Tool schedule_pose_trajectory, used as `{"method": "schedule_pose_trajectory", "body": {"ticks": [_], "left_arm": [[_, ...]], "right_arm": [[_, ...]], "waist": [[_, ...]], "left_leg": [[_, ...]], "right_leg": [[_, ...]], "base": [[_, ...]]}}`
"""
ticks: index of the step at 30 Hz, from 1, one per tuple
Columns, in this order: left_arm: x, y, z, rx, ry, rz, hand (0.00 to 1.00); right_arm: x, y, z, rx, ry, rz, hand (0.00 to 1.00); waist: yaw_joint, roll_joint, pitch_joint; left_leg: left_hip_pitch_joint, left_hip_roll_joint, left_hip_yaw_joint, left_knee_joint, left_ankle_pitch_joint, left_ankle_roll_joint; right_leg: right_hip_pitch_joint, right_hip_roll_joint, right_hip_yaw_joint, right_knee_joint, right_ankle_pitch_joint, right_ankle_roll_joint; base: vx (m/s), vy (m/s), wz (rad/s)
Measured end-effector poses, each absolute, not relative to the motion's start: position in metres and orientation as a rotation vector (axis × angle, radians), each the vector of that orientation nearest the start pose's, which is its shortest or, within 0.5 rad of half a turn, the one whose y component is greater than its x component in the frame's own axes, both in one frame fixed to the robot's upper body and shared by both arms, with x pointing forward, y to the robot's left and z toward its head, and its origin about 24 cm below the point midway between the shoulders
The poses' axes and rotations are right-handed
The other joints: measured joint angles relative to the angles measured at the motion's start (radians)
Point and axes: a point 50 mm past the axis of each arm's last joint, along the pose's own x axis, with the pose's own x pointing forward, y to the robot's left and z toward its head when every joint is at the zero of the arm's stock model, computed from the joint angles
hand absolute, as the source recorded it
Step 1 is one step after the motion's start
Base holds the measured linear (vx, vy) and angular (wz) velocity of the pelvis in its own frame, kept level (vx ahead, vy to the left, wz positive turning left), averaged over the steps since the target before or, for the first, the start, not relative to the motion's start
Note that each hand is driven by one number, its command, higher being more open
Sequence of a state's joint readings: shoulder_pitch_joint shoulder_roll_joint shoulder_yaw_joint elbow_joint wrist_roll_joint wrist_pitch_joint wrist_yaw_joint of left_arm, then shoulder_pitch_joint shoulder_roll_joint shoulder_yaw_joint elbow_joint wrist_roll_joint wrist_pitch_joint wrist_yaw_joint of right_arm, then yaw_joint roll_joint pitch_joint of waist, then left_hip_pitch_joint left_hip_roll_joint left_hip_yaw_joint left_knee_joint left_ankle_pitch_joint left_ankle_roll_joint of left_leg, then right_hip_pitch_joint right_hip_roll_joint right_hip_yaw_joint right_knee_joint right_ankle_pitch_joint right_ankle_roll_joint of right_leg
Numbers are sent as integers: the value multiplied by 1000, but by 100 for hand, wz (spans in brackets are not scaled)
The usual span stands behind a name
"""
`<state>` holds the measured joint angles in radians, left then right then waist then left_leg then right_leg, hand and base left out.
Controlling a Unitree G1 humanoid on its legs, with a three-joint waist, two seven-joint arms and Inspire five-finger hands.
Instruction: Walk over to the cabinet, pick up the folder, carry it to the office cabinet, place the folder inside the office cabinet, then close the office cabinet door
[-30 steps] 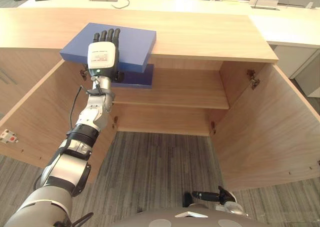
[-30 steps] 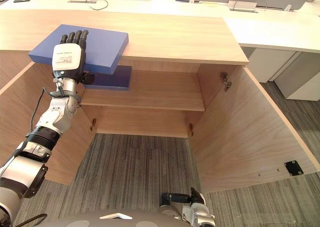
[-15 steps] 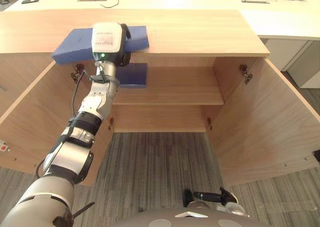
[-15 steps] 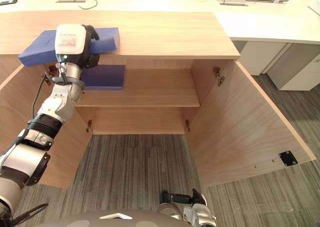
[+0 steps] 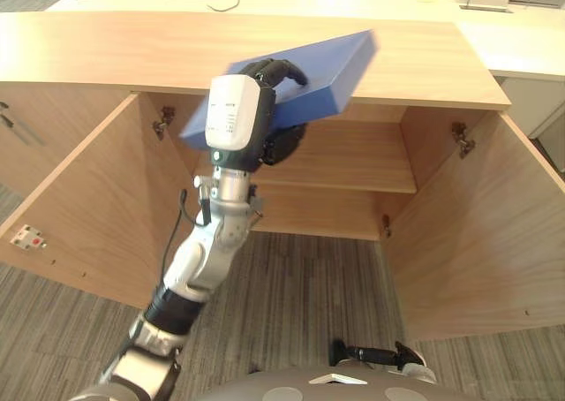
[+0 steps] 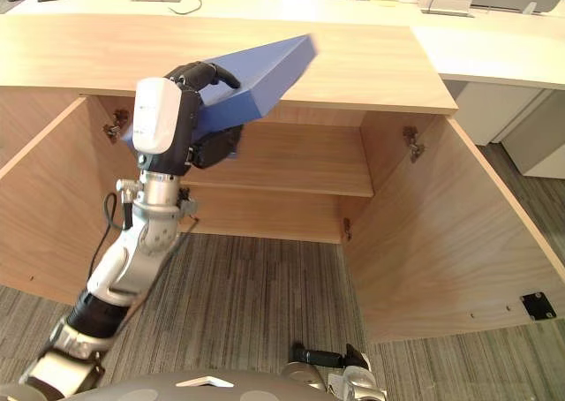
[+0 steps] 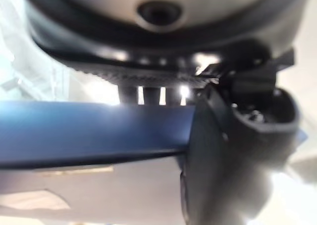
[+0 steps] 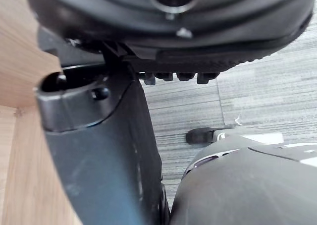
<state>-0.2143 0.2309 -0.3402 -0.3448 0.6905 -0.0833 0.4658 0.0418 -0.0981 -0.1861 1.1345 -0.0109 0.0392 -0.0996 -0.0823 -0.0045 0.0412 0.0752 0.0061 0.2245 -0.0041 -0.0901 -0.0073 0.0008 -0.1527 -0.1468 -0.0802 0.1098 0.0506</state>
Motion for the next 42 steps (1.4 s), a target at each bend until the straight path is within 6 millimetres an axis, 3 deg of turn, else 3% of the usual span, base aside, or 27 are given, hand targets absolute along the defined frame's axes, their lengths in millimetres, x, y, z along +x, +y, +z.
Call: {"method": "schedule_pose_trajectory", "body": {"ticks": [3, 7, 10, 14, 16, 21, 25, 30, 32, 37, 42], "left_arm": [[220, 101, 169, 467, -839, 128, 0], [212, 118, 151, 378, -693, 147, 0], [211, 127, 142, 310, -611, 185, 0], [210, 146, 147, 153, -585, 237, 0], [206, 160, 154, -39, -586, 227, 0], [199, 181, 163, -379, -619, 149, 0], [201, 192, 159, -539, -611, 26, 0], [213, 189, 143, -641, -537, -180, 0], [222, 184, 138, -668, -502, -249, 0], [249, 175, 143, -569, -464, -434, 0], [262, 172, 149, -508, -463, -527, 0]], "right_arm": [[94, -212, -158, -46, 1118, -308, 100], [114, -198, -140, 14, 954, -301, 100], [138, -191, -116, 54, 780, -293, 100], [169, -196, -68, 136, 508, -332, 100], [181, -202, -39, 213, 346, -378, 100], [195, -218, 16, 416, 34, -432, 100], [211, -230, 69, 584, -266, -322, 100], [232, -232, 127, 588, -553, -51, 100], [240, -229, 143, 533, -594, 37, 100], [269, -219, 181, 368, -640, 259, 100], [297, -218, 196, 246, -585, 351, 100]], "waist": [[4, 0, -3], [5, -1, -8], [7, 4, -11], [12, 3, -11], [14, 3, -12], [26, -16, -25], [26, -20, -28], [26, -14, -33], [28, -7, -37], [25, -2, -40], [28, -1, -40]], "left_leg": [[0, -1, 4, 4, -6, -3], [-2, 7, 14, 16, -13, -10], [-4, 15, 16, 18, -10, -13], [-2, 19, 20, 20, -9, -14], [2, 19, 21, 21, -9, -14], [6, 19, 20, 24, -10, -13], [7, 17, 21, 36, -13, -10], [17, 18, 22, 40, -17, -14], [16, 17, 23, 42, -18, -14], [6, 14, 22, 53, -18, -14], [4, 14, 14, 53, -17, -14]], "right_leg": [[-2, -1, 20, 0, -5, 7], [-5, 6, 38, 0, -15, 27], [-8, 15, 40, 0, -14, 29], [-8, 19, 42, 0, -13, 30], [-5, 20, 43, 0, -13, 31], [1, 19, 43, 0, -12, 31], [7, 16, 45, 0, -9, 35], [16, 17, 53, 0, -8, 36], [16, 17, 54, 0, -8, 37], [14, 18, 53, 0, -7, 37], [14, 18, 44, 1, -7, 36]], "base": [[-64, -20, -7], [-63, -63, -11], [-45, -67, -4], [-21, -33, -3], [-7, -10, -2], [-8, -4, 0], [-57, -20, -1], [-76, -31, -3], [-66, -31, -2], [-43, -26, 1], [-19, -21, 5]]}}
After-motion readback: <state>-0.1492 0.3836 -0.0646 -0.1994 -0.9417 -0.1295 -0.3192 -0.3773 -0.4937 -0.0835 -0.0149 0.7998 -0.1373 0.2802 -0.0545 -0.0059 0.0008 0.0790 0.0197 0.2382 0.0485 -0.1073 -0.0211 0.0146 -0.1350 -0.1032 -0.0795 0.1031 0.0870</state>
